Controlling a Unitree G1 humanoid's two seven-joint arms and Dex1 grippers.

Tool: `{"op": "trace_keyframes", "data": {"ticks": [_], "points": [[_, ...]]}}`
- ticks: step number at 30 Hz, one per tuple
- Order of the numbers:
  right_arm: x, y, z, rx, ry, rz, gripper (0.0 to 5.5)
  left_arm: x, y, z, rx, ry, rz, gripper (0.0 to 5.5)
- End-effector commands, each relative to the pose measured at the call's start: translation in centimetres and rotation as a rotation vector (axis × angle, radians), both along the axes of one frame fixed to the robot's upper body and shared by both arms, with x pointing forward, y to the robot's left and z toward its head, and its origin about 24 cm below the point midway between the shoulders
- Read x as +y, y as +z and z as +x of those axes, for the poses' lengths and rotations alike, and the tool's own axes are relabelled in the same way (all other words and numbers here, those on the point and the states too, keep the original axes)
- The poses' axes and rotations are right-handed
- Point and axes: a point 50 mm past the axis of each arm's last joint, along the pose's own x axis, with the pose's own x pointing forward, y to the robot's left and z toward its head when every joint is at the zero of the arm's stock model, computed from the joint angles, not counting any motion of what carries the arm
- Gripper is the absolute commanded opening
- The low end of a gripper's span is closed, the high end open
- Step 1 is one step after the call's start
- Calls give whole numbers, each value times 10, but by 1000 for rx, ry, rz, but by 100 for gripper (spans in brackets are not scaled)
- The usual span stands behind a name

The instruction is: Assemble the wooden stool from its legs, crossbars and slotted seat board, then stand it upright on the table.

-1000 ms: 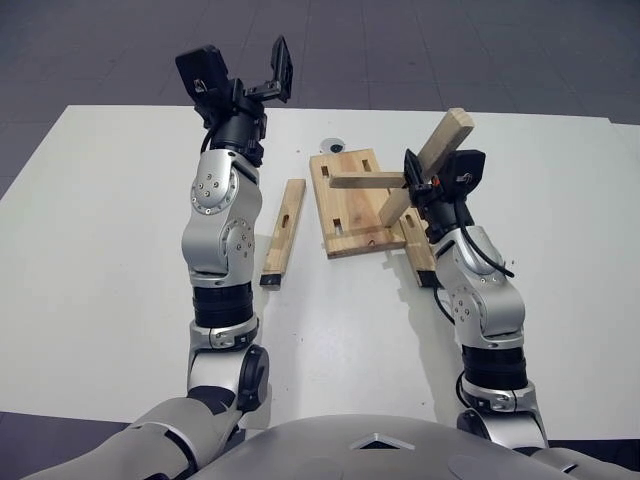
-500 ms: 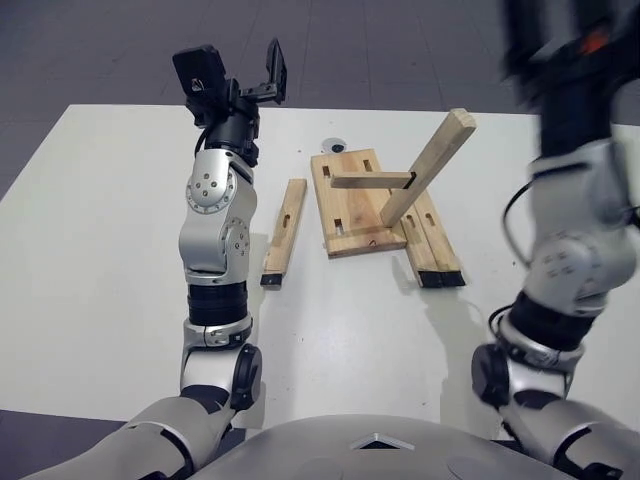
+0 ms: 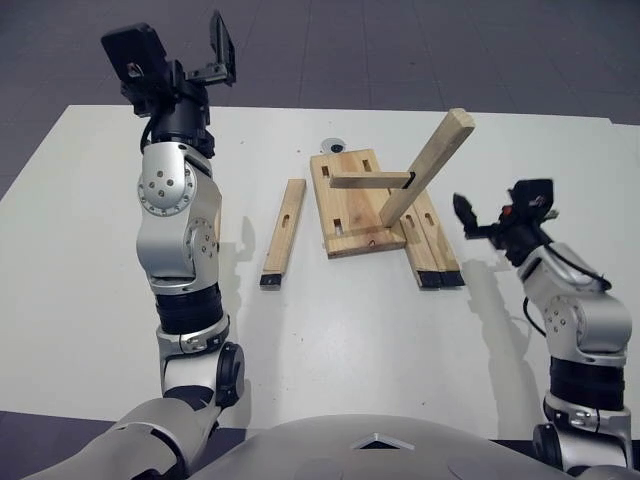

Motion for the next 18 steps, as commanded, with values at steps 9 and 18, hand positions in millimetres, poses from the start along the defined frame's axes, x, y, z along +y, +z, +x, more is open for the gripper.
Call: {"op": "trace_keyframes", "data": {"ticks": [9, 18], "points": [[13, -32, -6, 189, 47, -94, 538, -24, -12, -1, 82, -59, -5, 540], [-6, -34, -1, 211, -7, -171, 538, -20, -14, 1, 98, -39, -5, 540]]}}
